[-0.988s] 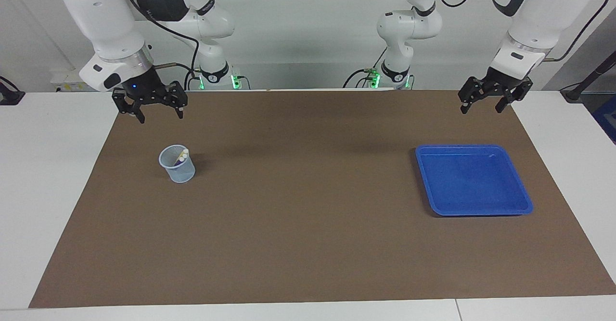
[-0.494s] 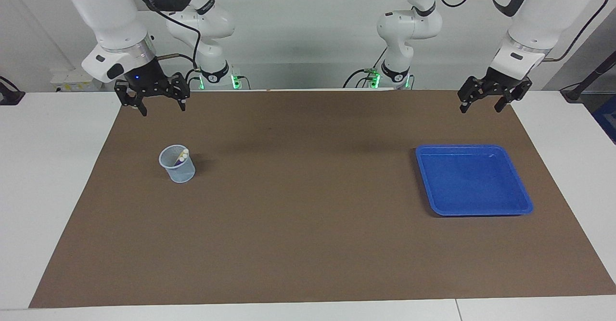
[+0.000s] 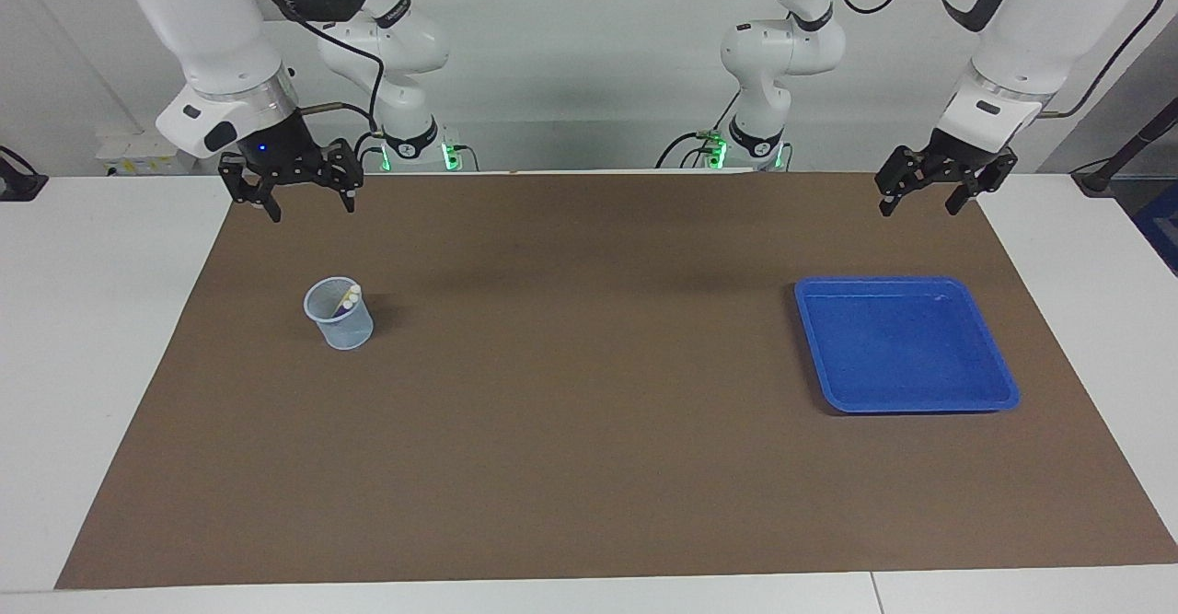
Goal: Transfer and insert pens with both arms
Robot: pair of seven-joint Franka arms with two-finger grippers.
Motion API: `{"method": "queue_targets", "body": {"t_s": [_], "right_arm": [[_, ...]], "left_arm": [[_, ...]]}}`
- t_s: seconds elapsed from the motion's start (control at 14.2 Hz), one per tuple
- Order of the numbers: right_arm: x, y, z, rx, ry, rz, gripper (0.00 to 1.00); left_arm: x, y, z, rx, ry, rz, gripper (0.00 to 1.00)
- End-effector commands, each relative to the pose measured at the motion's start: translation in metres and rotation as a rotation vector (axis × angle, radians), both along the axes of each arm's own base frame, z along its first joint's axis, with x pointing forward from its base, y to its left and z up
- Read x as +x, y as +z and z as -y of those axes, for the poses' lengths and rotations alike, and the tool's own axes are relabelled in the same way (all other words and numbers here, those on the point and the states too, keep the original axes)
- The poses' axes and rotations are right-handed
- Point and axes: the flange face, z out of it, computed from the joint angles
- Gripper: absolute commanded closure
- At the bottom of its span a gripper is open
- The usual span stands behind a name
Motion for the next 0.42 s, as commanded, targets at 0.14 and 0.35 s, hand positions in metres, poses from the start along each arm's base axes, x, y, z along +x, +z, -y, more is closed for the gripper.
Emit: {"method": "queue_targets", "body": {"t_s": [0.14,0.35], "right_arm": [[-0.0052,0.0036,-0.0005,0.025,-0.023,-0.019,0.00],[-0.0056,0.0044,0.0004,0.025,-0.024,-0.018,0.00]], "left_arm": [[-0.0007,0.0038,-0.0004,-0.014,0.013,-0.009,0.00],[-0.0007,0.0038,-0.0019,-0.015,0.016,-0.009,0.00]]}}
